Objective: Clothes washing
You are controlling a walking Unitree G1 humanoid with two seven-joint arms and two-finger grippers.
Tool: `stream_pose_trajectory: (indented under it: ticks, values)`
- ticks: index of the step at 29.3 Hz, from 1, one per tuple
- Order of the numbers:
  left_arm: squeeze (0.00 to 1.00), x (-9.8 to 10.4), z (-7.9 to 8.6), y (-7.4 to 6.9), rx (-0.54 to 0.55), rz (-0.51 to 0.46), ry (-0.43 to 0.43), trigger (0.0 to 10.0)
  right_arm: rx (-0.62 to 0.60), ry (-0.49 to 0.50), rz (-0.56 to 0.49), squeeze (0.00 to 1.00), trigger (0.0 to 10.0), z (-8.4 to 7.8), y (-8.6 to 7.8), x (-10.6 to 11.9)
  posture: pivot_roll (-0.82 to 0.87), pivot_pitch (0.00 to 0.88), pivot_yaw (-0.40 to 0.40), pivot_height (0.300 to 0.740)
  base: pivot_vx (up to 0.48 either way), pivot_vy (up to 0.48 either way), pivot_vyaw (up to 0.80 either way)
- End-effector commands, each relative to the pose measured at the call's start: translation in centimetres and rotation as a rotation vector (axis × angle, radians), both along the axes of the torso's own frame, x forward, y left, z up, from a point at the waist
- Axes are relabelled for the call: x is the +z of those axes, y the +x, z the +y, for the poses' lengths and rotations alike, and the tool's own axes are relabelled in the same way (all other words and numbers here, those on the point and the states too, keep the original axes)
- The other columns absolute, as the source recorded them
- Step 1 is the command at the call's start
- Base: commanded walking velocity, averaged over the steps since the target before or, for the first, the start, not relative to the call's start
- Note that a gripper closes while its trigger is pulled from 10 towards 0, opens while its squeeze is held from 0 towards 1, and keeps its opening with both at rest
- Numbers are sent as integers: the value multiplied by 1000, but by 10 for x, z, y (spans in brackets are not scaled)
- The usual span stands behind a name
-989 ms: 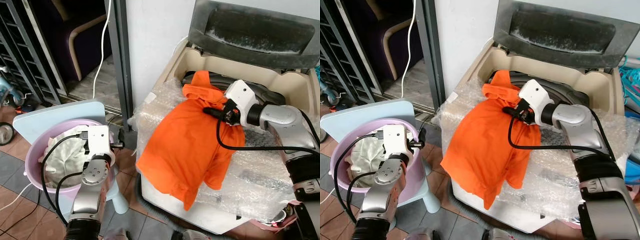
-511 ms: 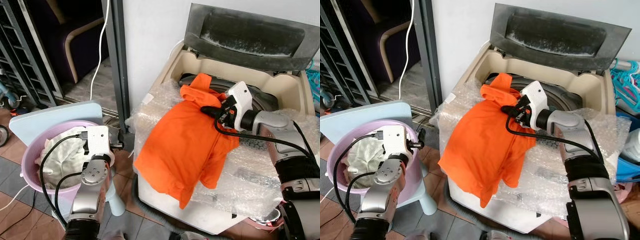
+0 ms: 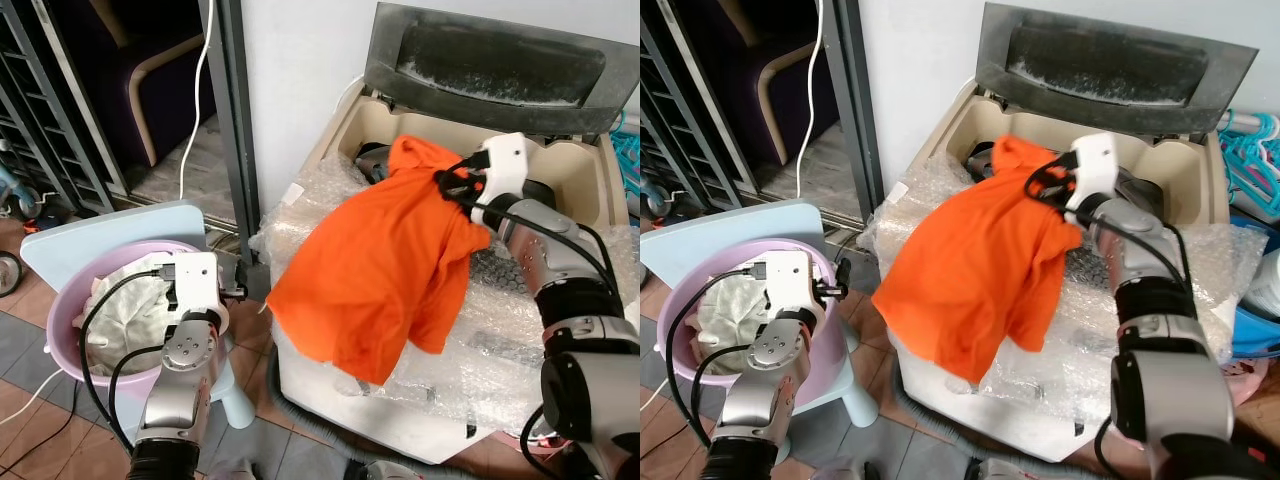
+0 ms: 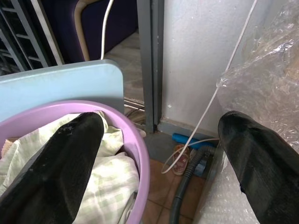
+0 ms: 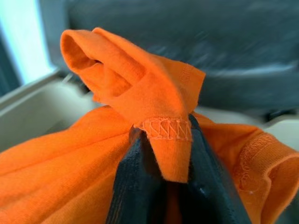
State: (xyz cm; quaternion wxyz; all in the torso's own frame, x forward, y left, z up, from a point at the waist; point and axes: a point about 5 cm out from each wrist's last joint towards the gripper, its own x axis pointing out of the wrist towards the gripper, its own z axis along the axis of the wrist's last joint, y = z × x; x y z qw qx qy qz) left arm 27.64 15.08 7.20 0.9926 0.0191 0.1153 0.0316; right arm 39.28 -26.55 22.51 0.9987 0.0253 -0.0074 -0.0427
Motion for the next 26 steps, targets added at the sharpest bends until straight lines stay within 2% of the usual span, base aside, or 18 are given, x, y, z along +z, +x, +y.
stream_pose_trajectory:
  ticks: [1,2,3,4,5,6,7,8,11,12,14,15,17,18,19,20,22,26]
  values:
    - [0,5,0,2,3,-16,12,10000,-175,56,-138,0,0,-25,-4,33,-29,0,-17,740,0,0,0]
    - [0,5,0,2,4,-17,13,10000,-218,66,-176,0,0,-30,-5,43,-29,0,-17,740,0,0,0]
    - [0,5,0,2,6,-17,14,10000,-222,15,-197,0,0,-30,-4,54,-30,0,-21,740,0,0,0]
    - [0,5,0,2,6,-17,14,10000,-184,-26,-186,0,4314,-24,-2,54,-30,0,-21,740,0,0,0]
    - [0,5,0,2,6,-17,14,10000,-184,-26,-186,0,4314,-24,-2,54,-30,0,-21,740,0,0,0]
    - [0,4,0,2,7,-17,13,10000,-150,-56,-173,0,9451,-18,0,51,-30,0,-21,740,0,0,0]
    - [0,5,0,2,7,-17,12,10000,-69,-74,-149,1000,10000,-6,3,41,-32,0,-24,740,0,0,0]
    - [0,5,0,2,7,-17,12,10000,-69,-74,-149,1000,10000,-6,3,41,-32,0,-24,740,0,0,0]
    - [0,5,-1,2,8,-18,11,10000,29,-56,-139,1000,10000,9,7,33,-30,0,-25,740,0,0,0]
    - [0,5,-1,2,10,-18,9,10000,182,-101,-98,1000,10000,30,8,20,-32,0,-22,740,0,0,0]
    - [0,5,-1,3,10,-17,7,10000,343,-165,-126,1000,10000,49,4,14,-34,0,-20,740,0,0,0]
    - [0,5,-1,3,10,-17,7,10000,343,-165,-126,1000,10000,49,4,14,-34,0,-20,740,0,0,0]
    - [0,5,-2,3,6,-16,8,10000,465,-180,-158,1000,10000,60,-2,14,-38,0,-19,740,0,0,0]
    - [0,5,-2,3,6,-16,8,10000,465,-180,-158,1000,10000,60,-2,14,-38,0,-19,740,0,0,0]
    - [0,4,-2,4,2,-15,8,10000,562,-196,-182,1000,10000,67,-8,15,-39,0,-19,740,0,0,0]
    - [0,4,-2,4,2,-15,8,10000,594,-202,-192,1000,10000,69,-10,16,-39,0,-19,740,0,0,0]
    - [0,4,-3,4,0,-15,8,10000,586,-257,-238,1000,10000,69,-12,22,-41,0,-20,740,0,0,0]
    - [0,6,-3,5,6,-32,8,10000,425,-342,-344,1000,10000,63,-11,40,-41,0,-17,740,0,0,0]
